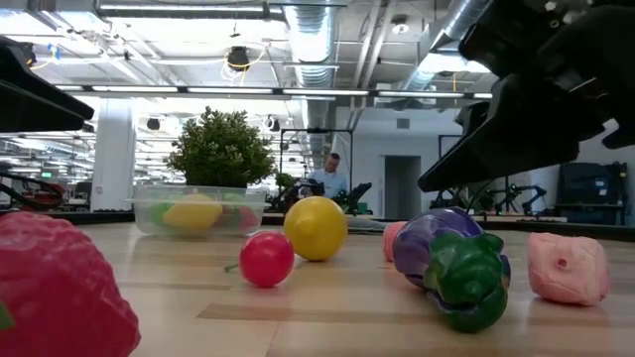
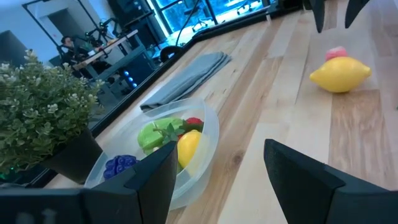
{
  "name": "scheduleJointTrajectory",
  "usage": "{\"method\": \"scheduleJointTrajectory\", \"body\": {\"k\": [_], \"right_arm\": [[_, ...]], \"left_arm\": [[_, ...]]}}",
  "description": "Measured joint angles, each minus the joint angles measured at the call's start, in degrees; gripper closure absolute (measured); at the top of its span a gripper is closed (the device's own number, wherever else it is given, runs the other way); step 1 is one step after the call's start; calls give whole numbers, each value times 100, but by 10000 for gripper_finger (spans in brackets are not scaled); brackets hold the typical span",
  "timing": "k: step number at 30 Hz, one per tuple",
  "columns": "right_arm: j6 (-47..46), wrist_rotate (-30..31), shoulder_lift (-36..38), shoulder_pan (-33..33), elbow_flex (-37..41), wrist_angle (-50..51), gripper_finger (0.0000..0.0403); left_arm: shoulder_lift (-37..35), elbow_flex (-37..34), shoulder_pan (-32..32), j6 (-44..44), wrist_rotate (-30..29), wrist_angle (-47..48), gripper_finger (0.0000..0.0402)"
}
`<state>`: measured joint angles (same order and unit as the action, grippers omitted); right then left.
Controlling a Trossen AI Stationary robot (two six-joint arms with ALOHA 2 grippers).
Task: Pick and placing Produce into tupperware
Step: Put the top peach into the transparent bin
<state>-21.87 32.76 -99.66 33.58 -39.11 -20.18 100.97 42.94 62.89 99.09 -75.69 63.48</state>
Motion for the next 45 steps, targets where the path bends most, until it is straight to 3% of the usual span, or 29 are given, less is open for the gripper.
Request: {"method": "scheduleJointTrajectory", "body": {"k": [27,36,45], "right_arm": [[-32,-927,-1,-448,-2,-76,218],[-7,-1326,-783,-562,-250,-300,214],[44,-1350,-925,-606,-343,-372,212]], "left_arm": [[0,2,0,-11,49,-2,171],[2,2,0,-11,59,-2,171],[2,2,0,-17,133,-2,171]]}}
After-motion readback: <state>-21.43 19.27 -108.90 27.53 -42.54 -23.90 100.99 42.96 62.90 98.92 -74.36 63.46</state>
